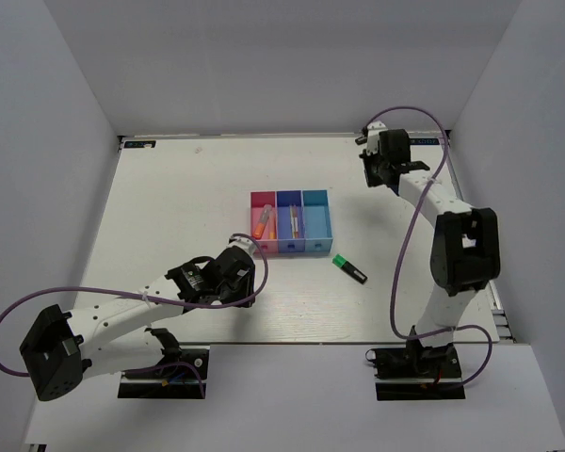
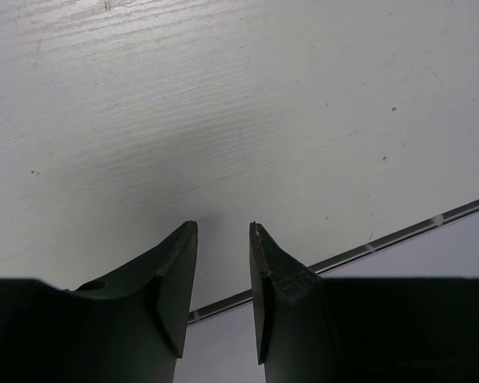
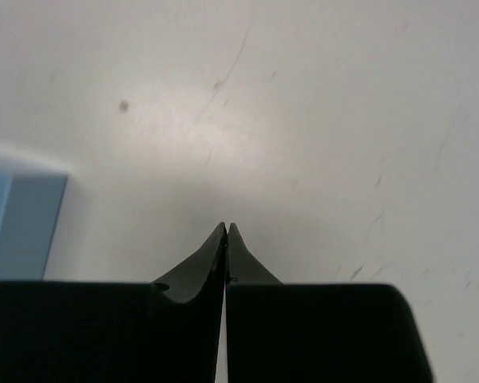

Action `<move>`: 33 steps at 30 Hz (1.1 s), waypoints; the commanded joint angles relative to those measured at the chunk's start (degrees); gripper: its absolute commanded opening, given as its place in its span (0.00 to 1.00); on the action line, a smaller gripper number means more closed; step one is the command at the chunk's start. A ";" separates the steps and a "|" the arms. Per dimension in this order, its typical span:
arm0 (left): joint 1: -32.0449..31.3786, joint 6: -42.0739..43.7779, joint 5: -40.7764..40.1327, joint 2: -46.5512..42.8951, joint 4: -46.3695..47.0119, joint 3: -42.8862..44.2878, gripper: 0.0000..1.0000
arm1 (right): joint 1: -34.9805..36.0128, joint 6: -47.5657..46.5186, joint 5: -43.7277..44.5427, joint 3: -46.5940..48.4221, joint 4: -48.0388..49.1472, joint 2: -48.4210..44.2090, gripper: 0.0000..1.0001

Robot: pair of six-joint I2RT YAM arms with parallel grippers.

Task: Sort the stationery into containers
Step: Move the pen to the corner of the board.

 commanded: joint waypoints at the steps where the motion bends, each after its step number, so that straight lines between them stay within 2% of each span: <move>1: -0.25 1.26 0.28 -0.59 0.87 -0.01 0.43 | -1.26 -2.32 6.06 8.00 16.06 8.12 0.00; 3: -0.25 1.35 0.28 0.46 0.88 -0.19 0.43 | -2.49 -3.29 4.92 14.30 18.35 12.97 0.00; 7: 0.01 1.96 0.62 3.01 2.19 -0.10 0.43 | -4.60 -2.24 -3.16 25.99 24.60 24.29 0.00; 10: -0.07 2.14 1.33 5.38 2.98 0.08 0.43 | -5.57 -1.18 -1.25 35.22 29.26 32.82 0.00; 12: 0.10 1.96 1.42 7.14 4.30 -0.10 0.43 | -6.09 -1.71 -2.28 39.97 32.32 38.17 0.00; 13: 0.28 1.44 2.20 7.67 5.17 -0.19 0.43 | -6.27 -1.80 -6.21 40.44 33.73 39.16 0.00; 15: 1.50 1.00 3.87 9.25 7.46 -0.62 0.43 | -7.59 -1.19 -7.47 41.58 39.42 43.01 0.00; 19: 2.39 0.12 6.51 13.46 9.84 0.07 0.43 | -9.69 3.80 -10.37 51.77 37.52 48.75 0.00; 33: 2.65 0.03 9.24 20.24 14.32 2.71 0.42 | -11.64 15.34 -12.92 58.99 45.00 57.89 0.00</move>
